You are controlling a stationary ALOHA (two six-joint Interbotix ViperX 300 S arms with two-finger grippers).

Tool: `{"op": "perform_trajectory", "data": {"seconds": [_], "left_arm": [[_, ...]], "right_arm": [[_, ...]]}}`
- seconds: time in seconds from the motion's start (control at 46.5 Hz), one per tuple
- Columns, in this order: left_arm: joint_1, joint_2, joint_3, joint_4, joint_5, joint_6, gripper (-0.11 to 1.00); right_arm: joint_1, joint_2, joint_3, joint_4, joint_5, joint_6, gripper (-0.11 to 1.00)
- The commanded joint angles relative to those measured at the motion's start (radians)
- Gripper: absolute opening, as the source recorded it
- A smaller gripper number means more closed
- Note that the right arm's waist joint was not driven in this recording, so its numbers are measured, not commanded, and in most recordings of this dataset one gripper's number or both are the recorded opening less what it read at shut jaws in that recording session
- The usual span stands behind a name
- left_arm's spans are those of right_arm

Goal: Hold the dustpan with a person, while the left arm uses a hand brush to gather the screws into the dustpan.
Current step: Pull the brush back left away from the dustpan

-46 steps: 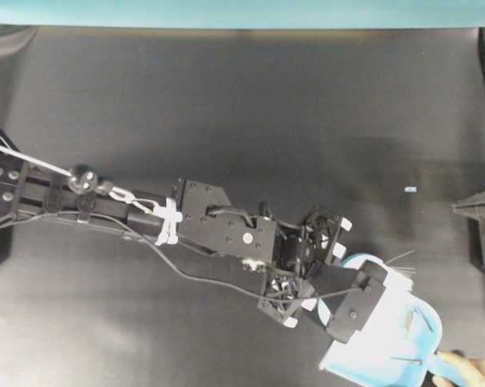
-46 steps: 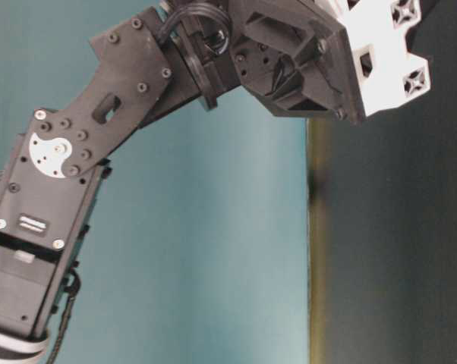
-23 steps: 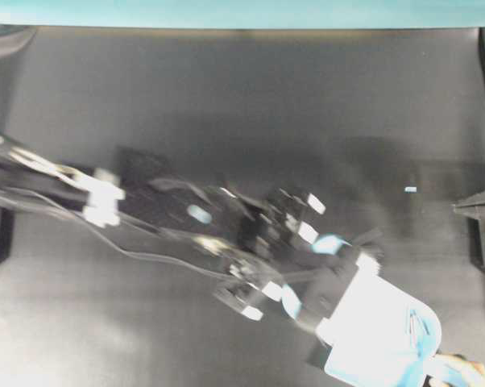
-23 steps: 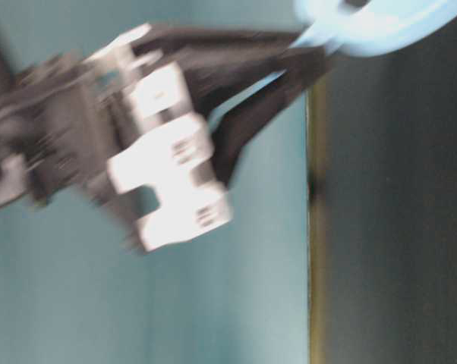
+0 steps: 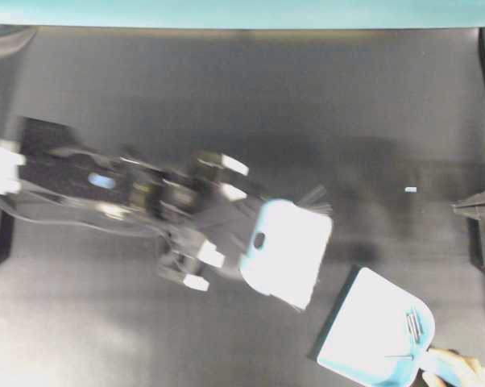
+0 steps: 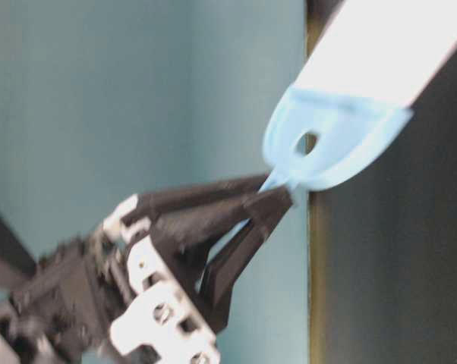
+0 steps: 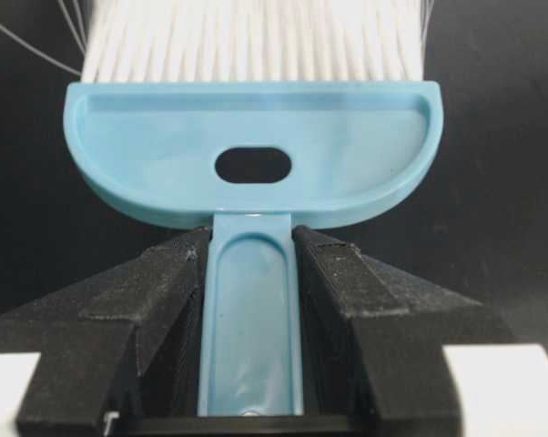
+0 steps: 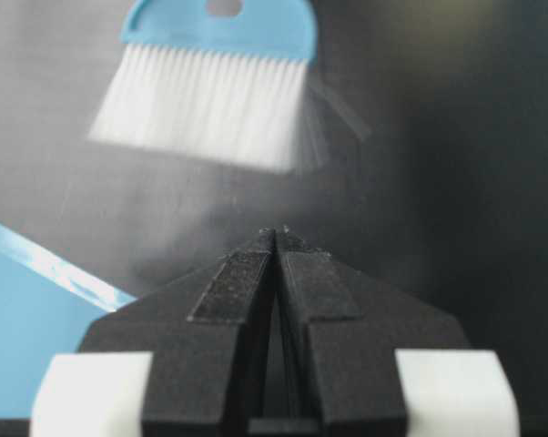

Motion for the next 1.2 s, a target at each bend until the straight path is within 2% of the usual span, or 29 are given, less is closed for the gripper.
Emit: {"op": "perform_trajectory", "data": {"seconds": [0.0,0.409,0.775,1.183], "left_arm": [[-0.006,-0.080,0.071,0.002,-0.081,-0.026,0.31],[0.043,-0.198,0.299,0.002,-0.262,-0.130,0.31],[0.048,-0.198,0.430,0.002,-0.491,-0.140,0.31],[0.048,-0.195,0.511,0.002,-0.558,-0.140,0.31]], "right_arm": [[0.000,0.005,-0.006,-0.003,-0.009,-0.006,0.00],[0.000,0.003,-0.008,-0.002,-0.009,-0.006,0.00],[0.000,0.005,-0.006,-0.002,-0.009,-0.006,0.00],[0.000,0.003,-0.006,-0.003,-0.009,-0.006,0.00]]}}
